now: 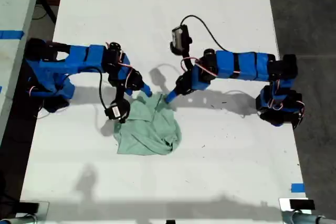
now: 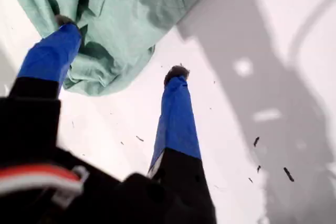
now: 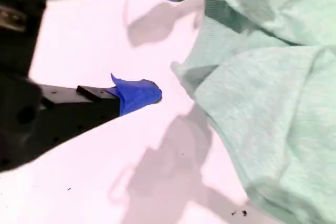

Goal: Fold t shirt

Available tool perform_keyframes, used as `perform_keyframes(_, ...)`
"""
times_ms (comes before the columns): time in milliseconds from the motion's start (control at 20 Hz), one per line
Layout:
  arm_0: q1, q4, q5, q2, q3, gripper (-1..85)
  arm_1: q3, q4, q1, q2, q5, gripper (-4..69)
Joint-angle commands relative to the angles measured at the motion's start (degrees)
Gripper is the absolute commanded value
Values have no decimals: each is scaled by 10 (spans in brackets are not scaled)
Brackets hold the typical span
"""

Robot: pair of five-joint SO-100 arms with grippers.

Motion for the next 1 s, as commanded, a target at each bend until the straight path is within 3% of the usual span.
perform_keyframes(0, -63, 2, 5, 157, 47, 245, 1, 21, 13, 83, -13, 309)
perform_keyframes(100, -100, 2, 11, 246, 81, 204, 23, 25, 16, 115, -12, 289)
perform_keyframes(250, -79, 3, -6, 340, 82, -2, 69, 33, 15, 168, -6, 268)
perform_keyframes(350, -13, 3, -48, 407, 83, -2, 129, 40, 8, 249, 11, 220)
perform_keyframes(500, 63, -1, -116, 516, 125, -2, 276, 41, 2, 467, 53, 45)
perform_keyframes(550, 82, -2, -126, 528, 156, -2, 334, 45, 1, 547, 68, 23)
perform_keyframes(700, 108, -11, -142, 588, 265, -2, 528, 60, -25, 802, 111, 23)
perform_keyframes(850, 140, -33, -196, 755, 417, -2, 721, 59, -106, 991, 190, 23)
perform_keyframes(950, 186, -110, -239, 854, 567, -2, 838, 52, -149, 1107, 226, 22)
